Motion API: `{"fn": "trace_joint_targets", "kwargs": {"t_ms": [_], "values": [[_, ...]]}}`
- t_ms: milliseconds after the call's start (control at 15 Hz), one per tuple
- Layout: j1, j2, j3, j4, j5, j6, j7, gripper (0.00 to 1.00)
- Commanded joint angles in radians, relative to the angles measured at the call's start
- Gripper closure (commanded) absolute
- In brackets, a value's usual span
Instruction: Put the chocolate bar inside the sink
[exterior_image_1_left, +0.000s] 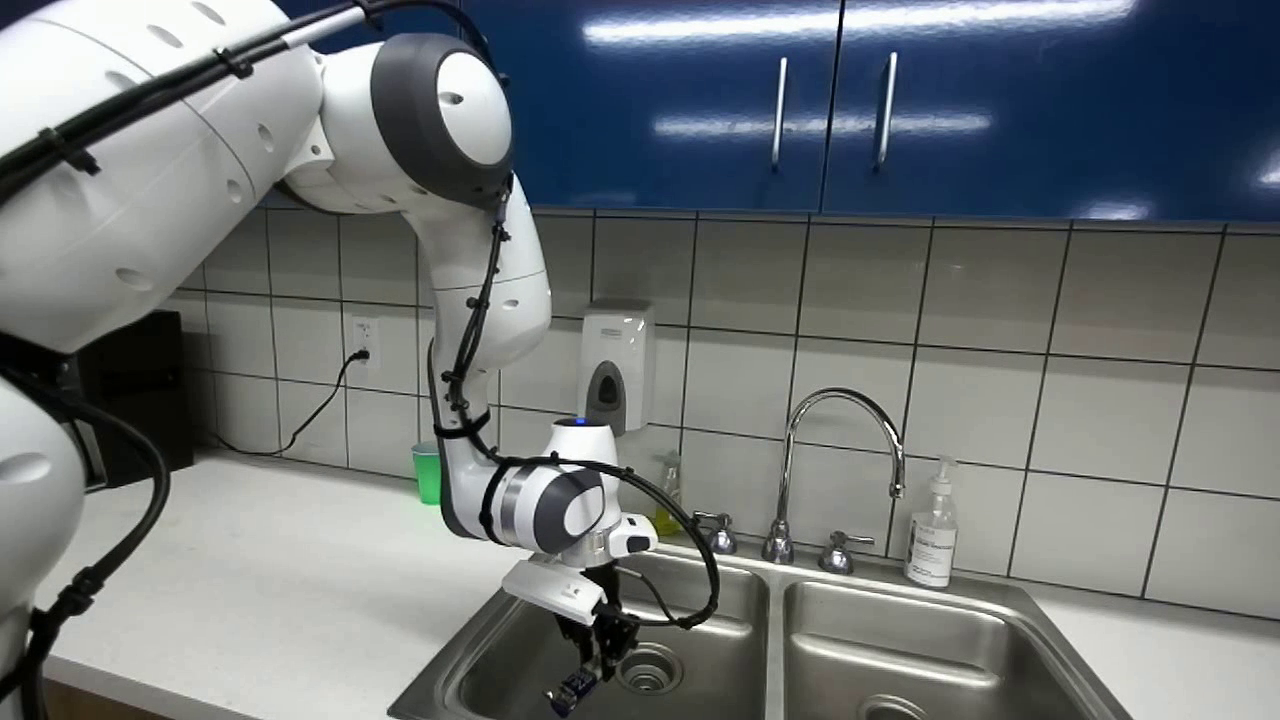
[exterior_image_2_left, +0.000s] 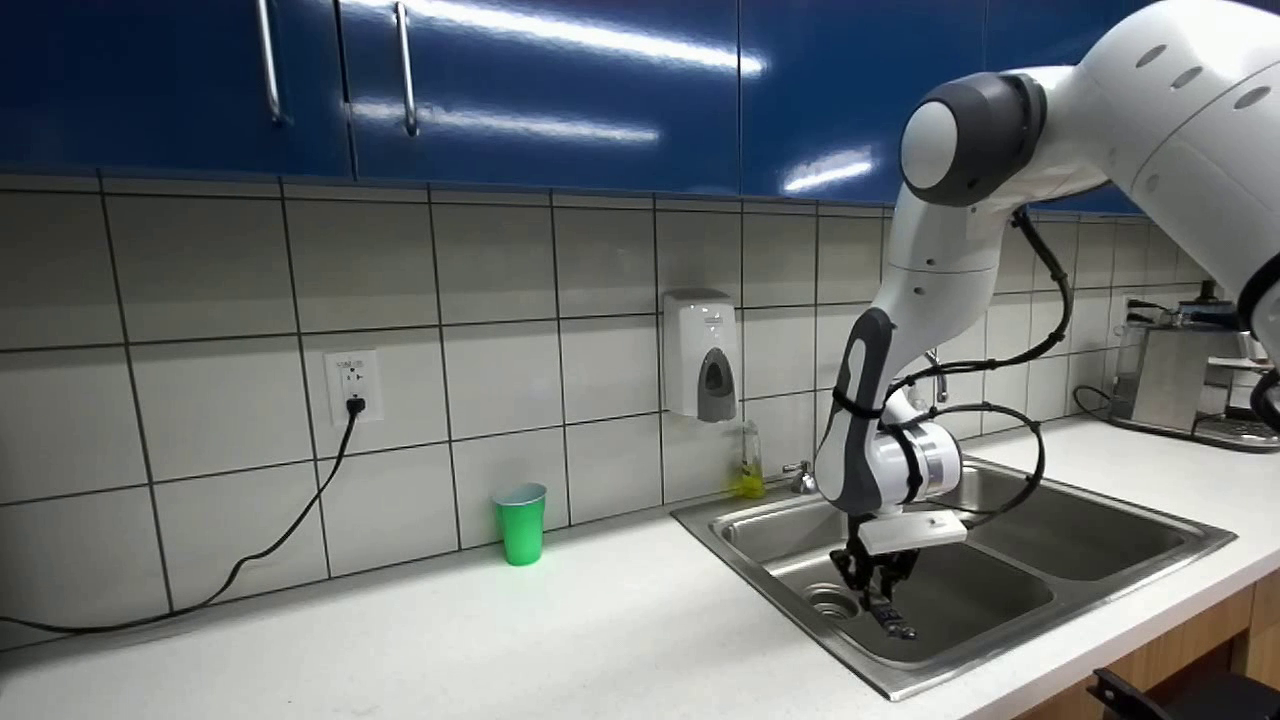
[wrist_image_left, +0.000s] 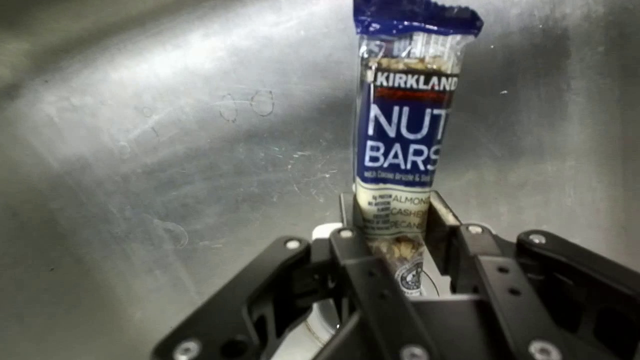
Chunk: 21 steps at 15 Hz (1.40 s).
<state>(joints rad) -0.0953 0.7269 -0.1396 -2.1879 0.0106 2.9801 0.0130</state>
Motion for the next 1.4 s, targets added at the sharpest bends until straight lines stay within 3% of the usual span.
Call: {"fn": "trace_joint_targets", "kwargs": {"t_ms": [0,1267,1333], "values": [[-0.028,0.06,0.023,0.068,0.012,-0.003,0.001,0.9],[-0.032,0.171,0.019,0.164,0.012,-0.017,0.002,0.9],[-0.034,0.172,0.02,0.166,0.012,-0.019,0.001,0.62]]}}
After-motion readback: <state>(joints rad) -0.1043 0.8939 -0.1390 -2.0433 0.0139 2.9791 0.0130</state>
